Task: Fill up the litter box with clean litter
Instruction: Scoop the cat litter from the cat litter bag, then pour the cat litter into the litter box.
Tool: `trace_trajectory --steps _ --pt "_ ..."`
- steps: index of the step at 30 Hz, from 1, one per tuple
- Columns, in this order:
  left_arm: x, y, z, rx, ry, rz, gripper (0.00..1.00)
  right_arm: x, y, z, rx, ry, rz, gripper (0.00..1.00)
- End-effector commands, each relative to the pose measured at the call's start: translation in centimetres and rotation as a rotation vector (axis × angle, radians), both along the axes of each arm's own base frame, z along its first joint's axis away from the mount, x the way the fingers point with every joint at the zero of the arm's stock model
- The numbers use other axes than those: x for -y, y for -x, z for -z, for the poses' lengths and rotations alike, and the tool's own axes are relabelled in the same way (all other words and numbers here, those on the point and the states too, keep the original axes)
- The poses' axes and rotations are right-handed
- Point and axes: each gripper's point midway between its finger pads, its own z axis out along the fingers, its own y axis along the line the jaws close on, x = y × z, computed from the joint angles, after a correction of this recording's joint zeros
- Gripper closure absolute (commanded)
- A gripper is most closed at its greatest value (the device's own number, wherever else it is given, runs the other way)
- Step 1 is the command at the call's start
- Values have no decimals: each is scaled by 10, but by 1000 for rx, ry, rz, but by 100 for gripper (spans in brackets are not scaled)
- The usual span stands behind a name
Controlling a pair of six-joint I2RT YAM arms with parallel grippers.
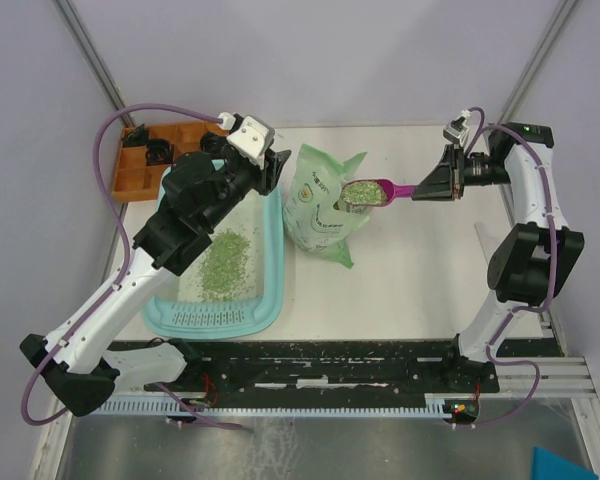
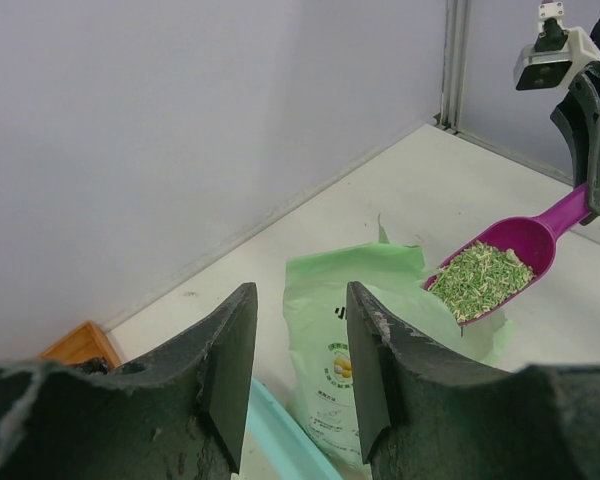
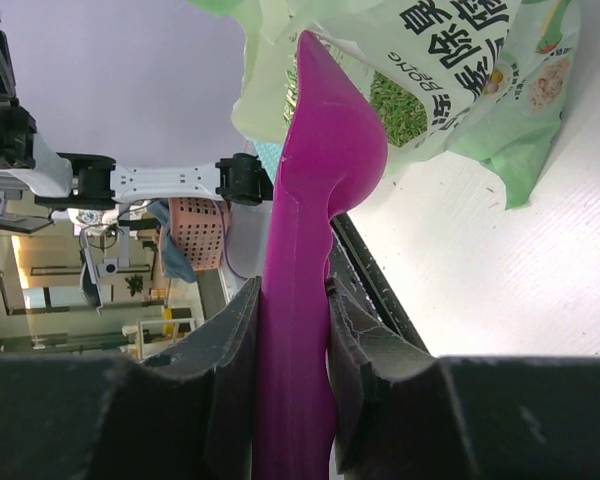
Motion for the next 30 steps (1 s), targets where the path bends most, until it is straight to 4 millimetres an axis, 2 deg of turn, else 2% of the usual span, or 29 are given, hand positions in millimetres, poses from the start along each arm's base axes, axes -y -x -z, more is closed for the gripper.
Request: trace_trajectory --steps 1,15,30 --pt "-6 8 -26 36 73 -6 52 -7 20 -46 -91 -106 32 98" --pt "-14 10 -29 49 58 -30 52 0 28 -61 -122 -104 86 98" --pt "-18 12 -24 45 52 -41 52 -2 28 -93 -80 -159 110 98"
